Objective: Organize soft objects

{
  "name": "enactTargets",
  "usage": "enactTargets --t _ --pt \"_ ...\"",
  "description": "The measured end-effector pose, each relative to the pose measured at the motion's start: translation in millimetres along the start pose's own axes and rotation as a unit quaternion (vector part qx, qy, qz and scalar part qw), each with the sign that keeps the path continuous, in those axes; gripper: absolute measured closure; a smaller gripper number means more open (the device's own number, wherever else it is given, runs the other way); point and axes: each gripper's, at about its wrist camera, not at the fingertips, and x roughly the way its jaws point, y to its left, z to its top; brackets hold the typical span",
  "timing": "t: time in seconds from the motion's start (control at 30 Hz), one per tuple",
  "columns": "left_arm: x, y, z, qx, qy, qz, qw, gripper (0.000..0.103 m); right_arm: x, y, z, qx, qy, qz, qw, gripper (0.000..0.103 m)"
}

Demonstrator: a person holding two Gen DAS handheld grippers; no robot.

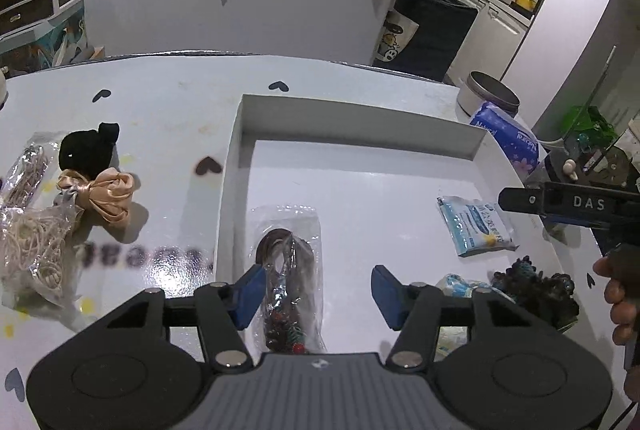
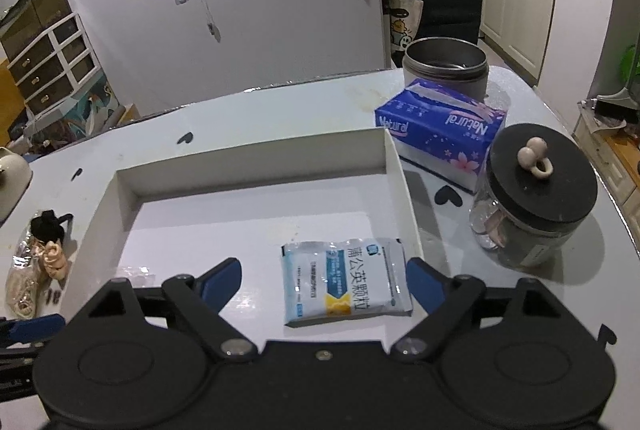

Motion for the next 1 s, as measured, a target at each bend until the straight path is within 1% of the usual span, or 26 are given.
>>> enactTargets --t 0.3,0.57,0.77,0.83,0.87,0.9,0.93,0.97,1.0 --pt "-22 -3 1 0.000 -0.019 -0.005 0.9998 0.045 -41 7 -8 -0.002 -0.027 0.011 1.000 0.013" --pt "-48 -11 -3 0.013 -0.041 -0.010 0.9990 0.045 -84 12 -31 -0.025 -0.057 0.006 0.998 0.012" --pt "-65 -15 -12 0.021 -0.055 -0.009 0.9982 0.042 -108 16 -48 -0.038 -0.072 -0.003 0.997 0.007" --pt "-70 -16 -15 0.024 -0.058 -0.005 0.9980 0.035 -114 16 -54 -0.040 -0.077 -0.003 0.996 0.006" --pt "-72 -16 -18 0.024 -0.060 -0.003 0.9979 0.034 -117 15 -57 -0.040 -0.078 -0.003 0.996 0.005" --pt "-75 -16 -20 0.025 -0.063 -0.002 0.9977 0.030 -120 15 -60 -0.041 -0.080 -0.004 0.996 0.004" --pt "-78 -16 -22 0.025 -0.065 0.000 0.9976 0.024 -122 15 -63 -0.041 -0.082 -0.005 0.996 0.002" --pt "-80 -16 -24 0.025 -0.067 0.000 0.9974 0.020 -125 15 -65 -0.042 -0.083 -0.007 0.996 0.001" --pt "-82 -16 -26 0.026 -0.069 0.002 0.9973 0.014 -127 15 -69 -0.043 -0.085 -0.008 0.995 0.000"
